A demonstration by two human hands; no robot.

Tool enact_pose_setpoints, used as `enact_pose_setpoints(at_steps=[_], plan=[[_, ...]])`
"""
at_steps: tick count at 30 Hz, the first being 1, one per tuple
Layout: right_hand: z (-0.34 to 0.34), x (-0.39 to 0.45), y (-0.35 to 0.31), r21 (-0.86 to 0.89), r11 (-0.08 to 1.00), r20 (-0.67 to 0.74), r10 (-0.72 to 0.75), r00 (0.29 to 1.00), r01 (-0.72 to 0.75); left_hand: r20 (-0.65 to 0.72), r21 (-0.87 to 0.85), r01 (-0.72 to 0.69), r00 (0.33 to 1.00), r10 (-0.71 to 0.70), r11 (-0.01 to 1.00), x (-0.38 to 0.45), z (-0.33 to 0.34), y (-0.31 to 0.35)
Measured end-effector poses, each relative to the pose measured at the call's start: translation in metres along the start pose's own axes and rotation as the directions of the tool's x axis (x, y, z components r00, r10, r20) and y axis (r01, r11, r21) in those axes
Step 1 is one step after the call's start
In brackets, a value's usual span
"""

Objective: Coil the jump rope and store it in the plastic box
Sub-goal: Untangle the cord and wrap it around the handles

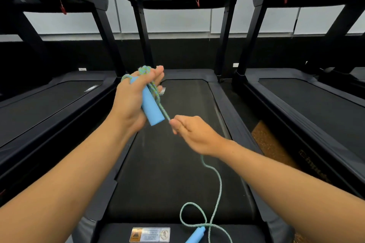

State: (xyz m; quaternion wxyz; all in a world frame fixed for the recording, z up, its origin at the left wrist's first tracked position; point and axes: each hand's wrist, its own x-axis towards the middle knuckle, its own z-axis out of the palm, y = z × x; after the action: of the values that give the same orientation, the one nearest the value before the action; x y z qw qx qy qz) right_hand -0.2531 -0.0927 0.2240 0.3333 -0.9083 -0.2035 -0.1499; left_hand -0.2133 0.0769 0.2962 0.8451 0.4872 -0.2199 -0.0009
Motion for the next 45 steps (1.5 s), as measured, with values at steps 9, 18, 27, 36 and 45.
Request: enact_pose_setpoints(at_steps=[9, 18, 27, 36, 45], plan=[[-0.090, 0.009, -0.042, -0.167, 0.981, -0.014, -0.099, 0.995, 0.095, 0.389, 0.589, 0.001, 0.876, -0.284, 0.808, -0.009, -0.027, -0.005], [-0.111, 0.016, -0.003, -0.025, 0.999, -0.170, -0.044, 0.984, 0.040, 0.516, 0.401, 0.344, 0.681, -0.520, 0.849, -0.018, -0.017, -0.010], [-0.034, 0.014, 0.017, 0.533, 0.838, -0.076, 0.185, 0.980, -0.117, 0.672, -0.169, 0.435, 0.707, -0.220, 0.884, -0.016, 0.009, -0.022], [-0.019, -0.018, -0.010, 0.196, 0.964, 0.288, 0.118, 0.950, -0.179, 0.434, 0.151, 0.203, 0.866, -0.250, 0.967, 0.002, -0.038, -0.011], [-0.114, -0.008, -0.070, -0.291, 0.954, 0.223, -0.008, 0.975, 0.075, 0.448, 0.720, 0.068, 0.715, -0.537, 0.690, -0.011, -0.042, -0.021]])
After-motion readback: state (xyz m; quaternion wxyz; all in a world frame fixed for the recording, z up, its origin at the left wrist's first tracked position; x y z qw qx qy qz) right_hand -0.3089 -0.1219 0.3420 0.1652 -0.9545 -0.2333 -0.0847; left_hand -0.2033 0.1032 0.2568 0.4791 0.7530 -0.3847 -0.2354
